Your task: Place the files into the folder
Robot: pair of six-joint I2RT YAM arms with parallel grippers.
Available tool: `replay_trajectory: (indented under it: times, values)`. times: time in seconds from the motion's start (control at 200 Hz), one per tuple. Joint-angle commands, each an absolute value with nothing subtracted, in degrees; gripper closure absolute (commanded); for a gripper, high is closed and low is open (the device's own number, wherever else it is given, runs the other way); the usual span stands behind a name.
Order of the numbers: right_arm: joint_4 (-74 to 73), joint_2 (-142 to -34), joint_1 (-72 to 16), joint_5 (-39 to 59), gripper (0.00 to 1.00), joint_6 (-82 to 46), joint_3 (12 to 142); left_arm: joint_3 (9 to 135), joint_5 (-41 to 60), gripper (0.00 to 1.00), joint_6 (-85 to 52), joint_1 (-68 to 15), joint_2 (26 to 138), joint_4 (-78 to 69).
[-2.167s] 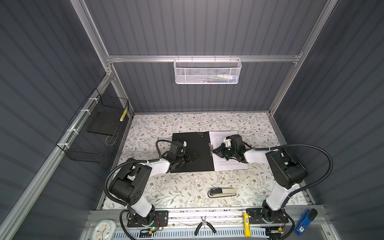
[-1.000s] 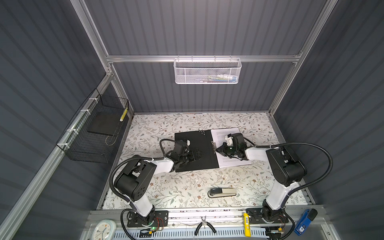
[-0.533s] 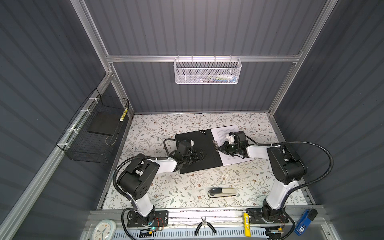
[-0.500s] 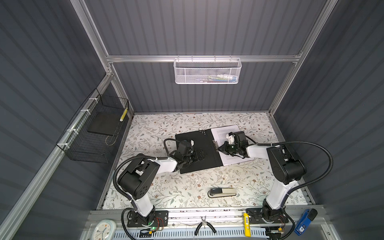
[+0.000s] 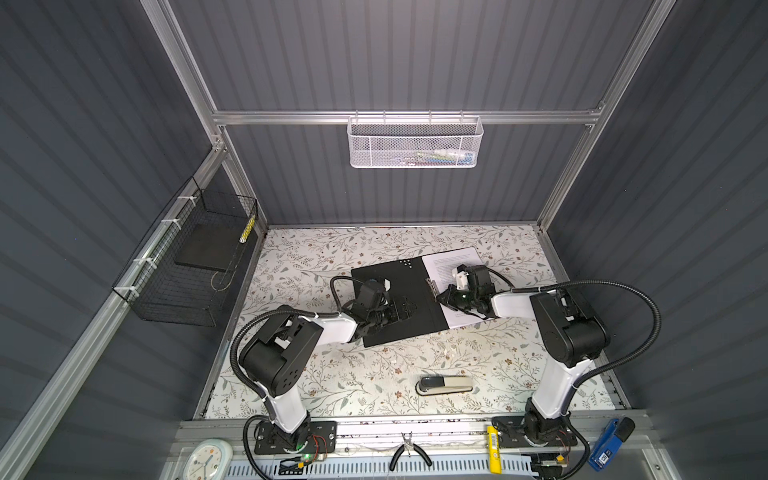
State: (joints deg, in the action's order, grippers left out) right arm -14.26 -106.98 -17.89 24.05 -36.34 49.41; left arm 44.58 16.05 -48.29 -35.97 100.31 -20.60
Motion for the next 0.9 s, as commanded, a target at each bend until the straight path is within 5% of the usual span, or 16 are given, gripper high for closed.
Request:
replay_trajectory:
  times: [0.0, 0.815, 0.896]
  values:
    - [-2.4, -112.3, -17.1, 9.8, 1.00, -36.0, 45.5, 40.8, 14.1, 0.00, -49.0, -36.1, 105.3, -4.4]
    - [-6.7, -107.7, -22.0, 25.1, 1.00, -42.7, 46.1, 43.6, 12.8, 0.00, -43.0, -36.0, 101.4, 0.6]
    - [-6.7, -107.3, -22.6, 25.1, 0.94, -43.2, 46.1, 45.7, 13.9, 0.00, -40.2, -35.7, 100.1, 2.8]
